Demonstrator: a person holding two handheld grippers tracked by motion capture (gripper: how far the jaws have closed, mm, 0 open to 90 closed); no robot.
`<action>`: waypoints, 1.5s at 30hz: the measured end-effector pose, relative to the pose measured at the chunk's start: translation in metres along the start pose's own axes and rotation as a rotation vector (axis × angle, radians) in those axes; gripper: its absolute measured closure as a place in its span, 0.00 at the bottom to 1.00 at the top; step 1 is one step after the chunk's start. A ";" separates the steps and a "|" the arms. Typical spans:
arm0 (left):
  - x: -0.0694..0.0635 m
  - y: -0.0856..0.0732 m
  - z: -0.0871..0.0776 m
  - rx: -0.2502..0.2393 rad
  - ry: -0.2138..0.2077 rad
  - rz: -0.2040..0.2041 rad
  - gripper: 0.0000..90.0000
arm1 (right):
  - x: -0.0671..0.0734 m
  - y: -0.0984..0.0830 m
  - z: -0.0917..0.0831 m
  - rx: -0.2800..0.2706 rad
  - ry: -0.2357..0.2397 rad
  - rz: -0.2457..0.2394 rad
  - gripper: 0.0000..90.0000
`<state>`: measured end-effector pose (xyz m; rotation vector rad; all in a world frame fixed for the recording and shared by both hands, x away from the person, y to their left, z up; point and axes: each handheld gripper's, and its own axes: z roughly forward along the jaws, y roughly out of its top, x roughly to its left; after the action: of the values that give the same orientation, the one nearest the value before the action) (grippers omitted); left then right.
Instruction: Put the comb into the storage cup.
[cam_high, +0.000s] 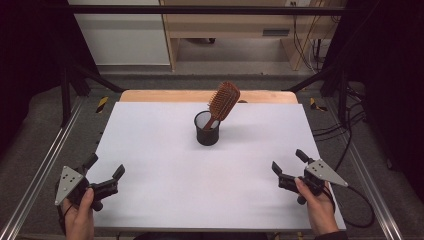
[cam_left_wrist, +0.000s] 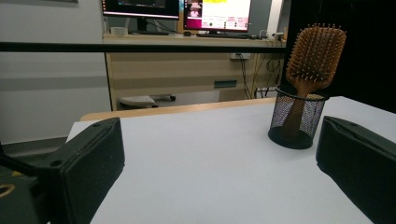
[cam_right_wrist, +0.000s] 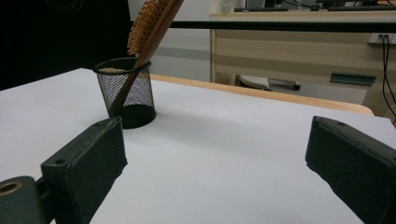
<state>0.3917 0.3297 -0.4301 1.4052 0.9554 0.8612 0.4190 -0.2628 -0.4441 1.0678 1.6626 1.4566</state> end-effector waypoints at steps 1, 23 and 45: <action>0.000 0.000 0.000 -0.003 0.001 -0.001 0.02 | 0.001 0.000 0.000 0.000 0.001 0.000 0.06; -0.001 0.001 0.000 -0.008 -0.014 -0.002 0.02 | 0.014 -0.003 0.006 0.008 0.031 -0.029 0.05; -0.006 0.001 0.003 -0.001 -0.048 0.006 0.02 | 0.025 -0.007 0.015 0.019 0.076 -0.046 0.05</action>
<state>0.3919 0.3228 -0.4291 1.4222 0.9143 0.8288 0.4206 -0.2340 -0.4522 0.9887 1.7464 1.4707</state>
